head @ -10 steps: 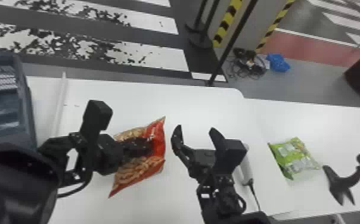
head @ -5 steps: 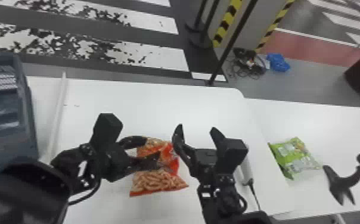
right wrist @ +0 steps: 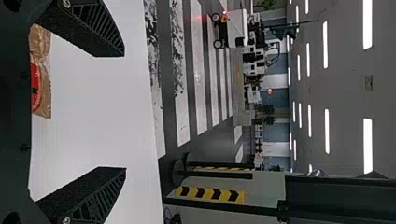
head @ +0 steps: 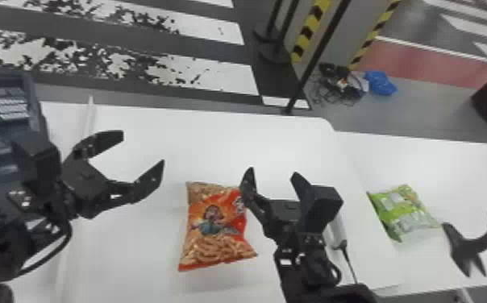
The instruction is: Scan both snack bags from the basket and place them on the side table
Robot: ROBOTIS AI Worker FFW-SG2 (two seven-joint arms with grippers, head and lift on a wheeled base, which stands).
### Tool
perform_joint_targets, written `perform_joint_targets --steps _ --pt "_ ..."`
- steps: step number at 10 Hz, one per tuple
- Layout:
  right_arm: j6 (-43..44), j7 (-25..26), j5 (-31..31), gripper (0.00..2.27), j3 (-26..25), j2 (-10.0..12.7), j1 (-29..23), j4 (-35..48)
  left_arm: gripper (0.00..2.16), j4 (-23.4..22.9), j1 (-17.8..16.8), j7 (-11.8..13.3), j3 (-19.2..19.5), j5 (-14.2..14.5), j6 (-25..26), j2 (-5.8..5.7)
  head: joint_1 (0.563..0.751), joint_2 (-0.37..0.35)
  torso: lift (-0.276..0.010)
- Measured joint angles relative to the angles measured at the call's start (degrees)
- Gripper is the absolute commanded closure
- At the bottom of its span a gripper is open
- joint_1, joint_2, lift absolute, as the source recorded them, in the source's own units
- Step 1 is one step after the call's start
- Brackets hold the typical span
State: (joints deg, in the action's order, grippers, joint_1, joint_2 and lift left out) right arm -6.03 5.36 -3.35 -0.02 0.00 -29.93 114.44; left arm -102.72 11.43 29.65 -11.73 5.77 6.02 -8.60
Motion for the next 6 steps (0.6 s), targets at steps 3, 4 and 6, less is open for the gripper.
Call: perform_joint_targets --steps 3,4,6 --pt "-5.2 0.0 -0.2 0.05 -0.2 0.0 0.2 1.0 0.09 -5.2 5.1 -9.9 8.3 3.0 -0.8 -1.22 0.695 -0.119 -0.075" --pt "-7.6 -0.1 -1.0 0.05 -0.5 0.0 0.2 1.8 0.09 -6.2 6.4 -12.6 10.2 3.5 0.4 -1.31 0.695 -0.087 -0.075" --pt "-12.8 -0.8 -2.7 0.06 -1.9 0.0 0.3 3.1 0.09 -6.5 8.4 -13.9 12.4 4.4 0.4 -1.27 0.695 -0.066 -0.075"
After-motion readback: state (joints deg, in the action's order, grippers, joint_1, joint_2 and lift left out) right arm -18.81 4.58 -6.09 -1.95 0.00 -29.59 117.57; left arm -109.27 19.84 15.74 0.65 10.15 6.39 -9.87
